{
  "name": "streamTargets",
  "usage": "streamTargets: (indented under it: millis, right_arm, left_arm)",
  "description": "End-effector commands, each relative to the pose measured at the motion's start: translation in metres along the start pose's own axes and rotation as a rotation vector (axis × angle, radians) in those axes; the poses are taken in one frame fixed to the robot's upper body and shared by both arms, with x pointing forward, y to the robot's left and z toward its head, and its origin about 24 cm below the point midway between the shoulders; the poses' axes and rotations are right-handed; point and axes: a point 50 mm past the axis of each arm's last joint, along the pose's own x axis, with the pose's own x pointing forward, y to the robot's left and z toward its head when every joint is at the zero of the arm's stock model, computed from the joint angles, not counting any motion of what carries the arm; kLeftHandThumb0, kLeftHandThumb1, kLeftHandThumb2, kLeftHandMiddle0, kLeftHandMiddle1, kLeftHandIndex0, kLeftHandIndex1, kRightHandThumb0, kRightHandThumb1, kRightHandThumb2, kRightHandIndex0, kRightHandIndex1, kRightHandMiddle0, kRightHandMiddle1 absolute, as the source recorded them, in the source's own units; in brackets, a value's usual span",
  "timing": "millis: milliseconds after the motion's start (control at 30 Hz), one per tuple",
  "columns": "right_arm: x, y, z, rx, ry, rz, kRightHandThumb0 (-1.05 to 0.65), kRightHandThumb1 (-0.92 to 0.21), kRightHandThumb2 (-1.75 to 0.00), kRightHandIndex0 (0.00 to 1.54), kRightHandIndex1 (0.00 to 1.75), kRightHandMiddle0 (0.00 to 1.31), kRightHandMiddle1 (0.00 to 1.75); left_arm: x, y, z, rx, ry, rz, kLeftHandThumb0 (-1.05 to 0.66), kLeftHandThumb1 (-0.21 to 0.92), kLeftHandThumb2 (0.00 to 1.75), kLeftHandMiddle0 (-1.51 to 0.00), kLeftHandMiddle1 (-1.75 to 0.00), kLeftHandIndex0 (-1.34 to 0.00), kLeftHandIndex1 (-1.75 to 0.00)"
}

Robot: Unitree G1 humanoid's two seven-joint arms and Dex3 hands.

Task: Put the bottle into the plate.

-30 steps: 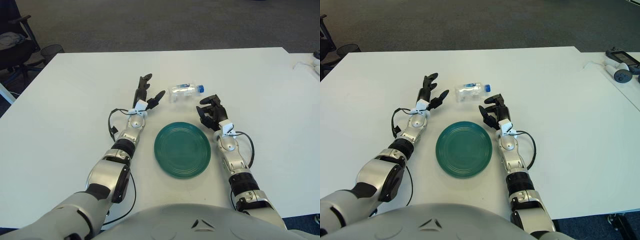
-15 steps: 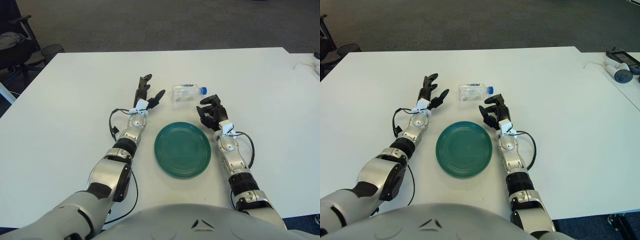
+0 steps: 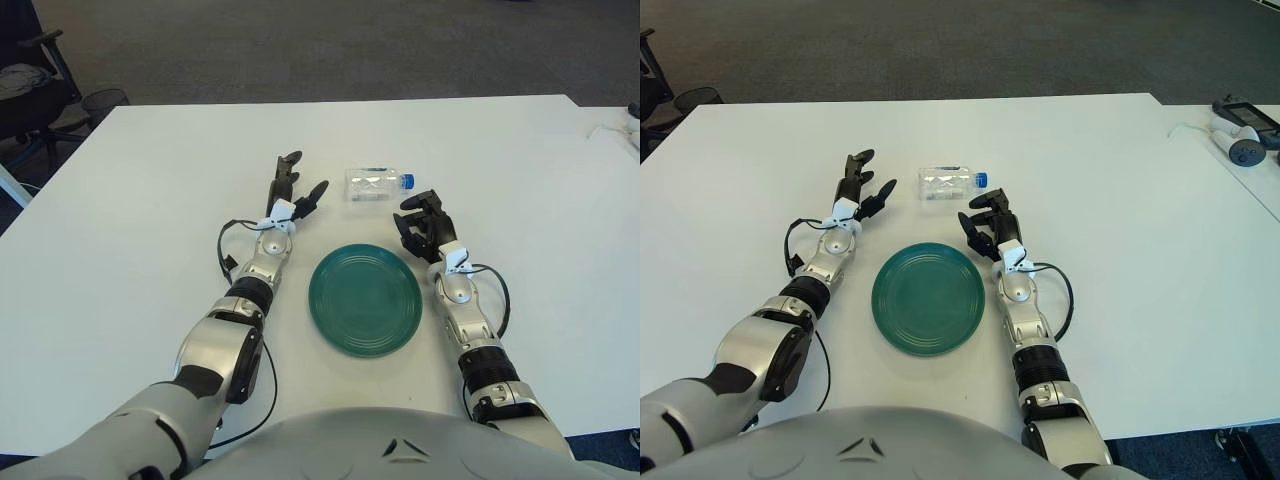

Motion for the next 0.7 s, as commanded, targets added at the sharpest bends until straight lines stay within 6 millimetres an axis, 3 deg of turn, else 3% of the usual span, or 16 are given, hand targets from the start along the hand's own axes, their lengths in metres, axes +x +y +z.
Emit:
streamTargets:
  millis: [0,233,300,333,367,433,467,567,667]
  right_arm:
    - [-0.019,0.003,-0.034,-0.030,0.177,0.047,-0.01,-0.89,-0.44,0.46,1.41,0.17,1.64]
    - [-0.020,-0.003,-0.031,-0.075,0.128,0.056,-0.01,-0.88,-0.44,0.46,1.40,0.18,1.65]
    - [-0.019,-0.009,-0.025,-0.106,0.092,0.054,-0.01,-0.89,-0.44,0.45,1.40,0.18,1.66]
    - [-0.019,-0.012,-0.022,-0.121,0.073,0.054,-0.01,-0.89,-0.43,0.45,1.40,0.18,1.66]
    - [-0.020,-0.017,-0.011,-0.145,0.024,0.053,-0.01,-0.90,-0.42,0.45,1.40,0.18,1.66]
    - [-0.023,-0.025,0.009,-0.181,-0.064,0.053,-0.01,-0.91,-0.40,0.44,1.40,0.17,1.66]
    - [-0.024,-0.028,0.016,-0.194,-0.098,0.054,-0.01,-0.91,-0.40,0.44,1.41,0.17,1.66]
    - [-0.031,-0.033,0.048,-0.230,-0.212,0.034,-0.01,-0.92,-0.40,0.42,1.43,0.15,1.67]
    - [-0.037,-0.035,0.064,-0.258,-0.250,0.002,-0.01,-0.92,-0.41,0.40,1.45,0.14,1.68]
  left_arm:
    - [0.002,0.002,0.000,-0.002,0.007,0.015,-0.95,0.92,0.29,-0.02,-0.96,0.00,-0.86]
    - [-0.004,0.004,-0.008,-0.056,0.037,0.029,-0.92,0.92,0.29,0.00,-0.96,0.00,-0.87]
    - [-0.008,0.004,-0.011,-0.099,0.044,0.053,-0.89,0.92,0.27,-0.03,-1.02,0.00,-1.01]
    - [-0.010,0.004,-0.012,-0.119,0.047,0.067,-0.82,0.90,0.28,-0.08,-1.09,0.00,-1.19]
    - [-0.016,0.005,-0.017,-0.149,0.057,0.098,-0.80,0.88,0.30,-0.09,-1.13,0.00,-1.25]
    - [-0.027,0.008,-0.027,-0.175,0.077,0.158,-0.68,0.76,0.51,-0.23,-1.35,-0.07,-1.51]
    - [-0.031,0.009,-0.031,-0.179,0.085,0.184,-0.58,0.70,0.67,-0.34,-1.49,-0.19,-1.59]
    - [-0.042,0.014,-0.040,-0.137,0.104,0.279,-0.47,0.58,0.92,-0.58,-1.66,-0.37,-1.69]
    - [-0.042,0.014,-0.040,-0.094,0.109,0.325,-0.45,0.48,1.09,-0.72,-1.72,-0.47,-1.73]
